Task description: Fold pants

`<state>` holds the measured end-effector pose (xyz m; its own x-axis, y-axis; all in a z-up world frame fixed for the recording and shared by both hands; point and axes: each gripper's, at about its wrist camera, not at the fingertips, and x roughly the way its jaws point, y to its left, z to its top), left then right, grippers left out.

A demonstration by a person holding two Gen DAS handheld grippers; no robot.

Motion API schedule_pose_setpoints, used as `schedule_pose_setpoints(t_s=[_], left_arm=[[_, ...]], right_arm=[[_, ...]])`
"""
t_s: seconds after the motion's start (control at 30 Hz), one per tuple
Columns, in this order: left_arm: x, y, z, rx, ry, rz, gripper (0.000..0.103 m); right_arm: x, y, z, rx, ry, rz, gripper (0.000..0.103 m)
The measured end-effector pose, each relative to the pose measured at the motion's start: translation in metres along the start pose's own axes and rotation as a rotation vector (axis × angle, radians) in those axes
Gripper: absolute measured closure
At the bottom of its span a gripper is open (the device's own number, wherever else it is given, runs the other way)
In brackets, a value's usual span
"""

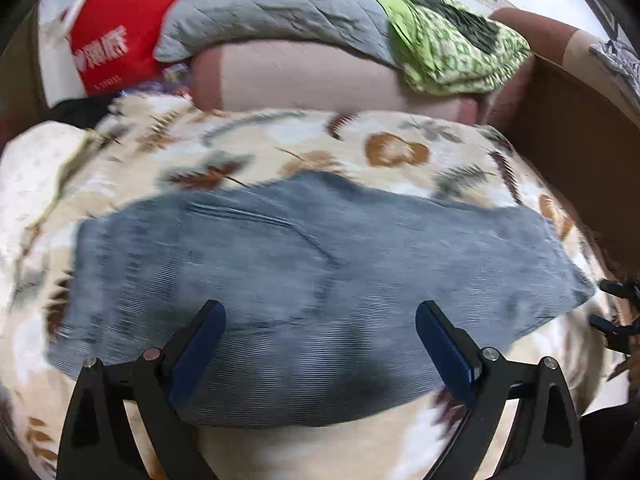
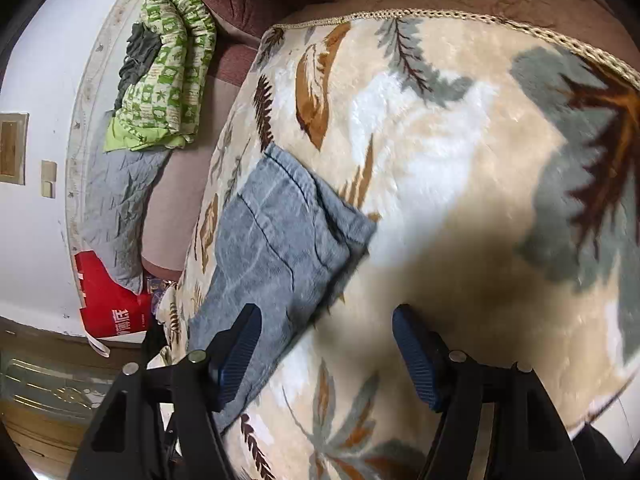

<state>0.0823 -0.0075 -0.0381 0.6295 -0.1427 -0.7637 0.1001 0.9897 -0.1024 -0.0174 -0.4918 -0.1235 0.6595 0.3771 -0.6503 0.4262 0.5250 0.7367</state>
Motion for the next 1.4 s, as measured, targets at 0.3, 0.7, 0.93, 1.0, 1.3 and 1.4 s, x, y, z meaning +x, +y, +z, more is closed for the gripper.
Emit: schedule_pose_setpoints(t_s=[0.3,0.7,0.93,1.0,1.3,1.4], left_arm=[[0.041,-0.068,0.015,-0.024,0.087,-0.071,0.007],[0.129,-0.140,0.020,0.198,0.245,0.106,0.005],[0.102,-0.144,0.021,0.259,0.129,0.193,0.001],[0.124,-0.148,0.011,0.337,0.216,0.219,0.001],[0.090,-0.083,0.030,0.095,0.205,0.059,0.001],[0.058,-0.035,0.029,-0.005,0.138,0.062,0.001]], right_arm=[[0.030,0.008,0.028,-0.040,0.003,-0.130,0.040],[0.047,0.025,0.044,-0.133,-0.001,-0.239,0.075],[0.047,0.044,0.041,-0.232,-0.024,-0.304,0.079],[0.044,0.051,0.040,-0.253,-0.040,-0.306,0.082],[0.028,0.185,-0.010,-0.590,-0.152,-0.241,0.086],[0.042,0.240,-0.057,-0.741,-0.141,-0.178,0.086]])
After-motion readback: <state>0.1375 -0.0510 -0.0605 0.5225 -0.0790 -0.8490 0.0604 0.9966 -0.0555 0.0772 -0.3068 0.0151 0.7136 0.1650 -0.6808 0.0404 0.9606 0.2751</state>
